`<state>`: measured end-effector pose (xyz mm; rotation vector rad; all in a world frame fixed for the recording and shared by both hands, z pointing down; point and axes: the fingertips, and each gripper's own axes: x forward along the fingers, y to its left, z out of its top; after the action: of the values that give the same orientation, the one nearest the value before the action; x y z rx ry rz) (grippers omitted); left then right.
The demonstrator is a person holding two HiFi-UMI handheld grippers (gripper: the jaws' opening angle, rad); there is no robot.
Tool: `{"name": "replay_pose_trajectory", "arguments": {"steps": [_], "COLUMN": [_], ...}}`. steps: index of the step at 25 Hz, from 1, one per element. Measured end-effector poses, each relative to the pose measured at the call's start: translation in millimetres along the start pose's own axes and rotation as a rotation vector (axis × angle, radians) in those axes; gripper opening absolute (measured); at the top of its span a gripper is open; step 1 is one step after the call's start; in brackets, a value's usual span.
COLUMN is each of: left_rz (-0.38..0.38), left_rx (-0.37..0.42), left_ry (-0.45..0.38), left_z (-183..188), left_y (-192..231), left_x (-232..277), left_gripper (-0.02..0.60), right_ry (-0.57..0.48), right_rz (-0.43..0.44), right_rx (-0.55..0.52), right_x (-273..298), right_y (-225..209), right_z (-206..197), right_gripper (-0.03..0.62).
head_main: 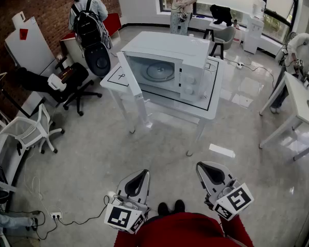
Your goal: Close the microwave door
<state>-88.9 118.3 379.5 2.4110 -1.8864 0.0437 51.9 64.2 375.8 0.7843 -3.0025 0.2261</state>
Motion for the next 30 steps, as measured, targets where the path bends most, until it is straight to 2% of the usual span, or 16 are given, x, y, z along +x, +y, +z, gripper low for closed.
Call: {"name": "replay_pose_trajectory", "arguments": {"steps": [20,30], "left_rz": [0.023,0.012], "left_rx": [-0.025,-0.025], "left_ry": [0.016,0.028], "left_z": [-7,-12], "left_y": [0,-8], "left_x": [2,2], "left_gripper": [0.011,0.011], "right_ry": [-0.012,-0.009], "right_rz": [0.04,0.021], "right_rx": [0.017,0.044], "right_x": [-2,-11], "right_y": [-1,-6], "right_z": [0,-7], "right_gripper": [0.015,0.015]}}
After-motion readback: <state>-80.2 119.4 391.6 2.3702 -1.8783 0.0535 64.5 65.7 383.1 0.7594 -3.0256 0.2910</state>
